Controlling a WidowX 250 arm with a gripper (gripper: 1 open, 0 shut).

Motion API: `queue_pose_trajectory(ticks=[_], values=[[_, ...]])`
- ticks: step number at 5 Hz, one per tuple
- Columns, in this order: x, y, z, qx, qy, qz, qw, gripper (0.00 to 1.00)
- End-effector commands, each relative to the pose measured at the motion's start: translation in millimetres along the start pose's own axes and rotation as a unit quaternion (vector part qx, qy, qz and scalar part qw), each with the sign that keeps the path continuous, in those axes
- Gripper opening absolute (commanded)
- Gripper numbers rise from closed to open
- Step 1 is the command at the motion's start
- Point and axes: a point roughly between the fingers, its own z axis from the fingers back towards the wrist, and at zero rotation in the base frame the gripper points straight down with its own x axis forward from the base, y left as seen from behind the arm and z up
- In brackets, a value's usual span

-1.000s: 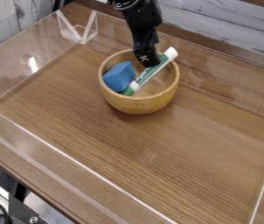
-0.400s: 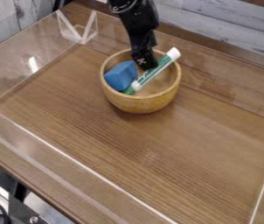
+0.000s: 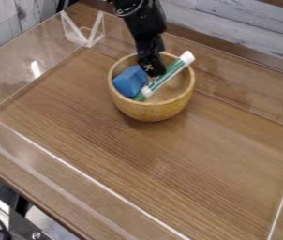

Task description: Put the blue block in the brown bowl

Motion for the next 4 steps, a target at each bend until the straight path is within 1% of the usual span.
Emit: queue_pose_trajectory(ticks=[1, 4], values=[[3.9, 6.7, 12.9, 0.021, -0.008, -0.008, 0.9997, 0.00], [-6.0, 5.4, 19.7, 0.017, -0.013, 0.008, 0.9997, 0.00]])
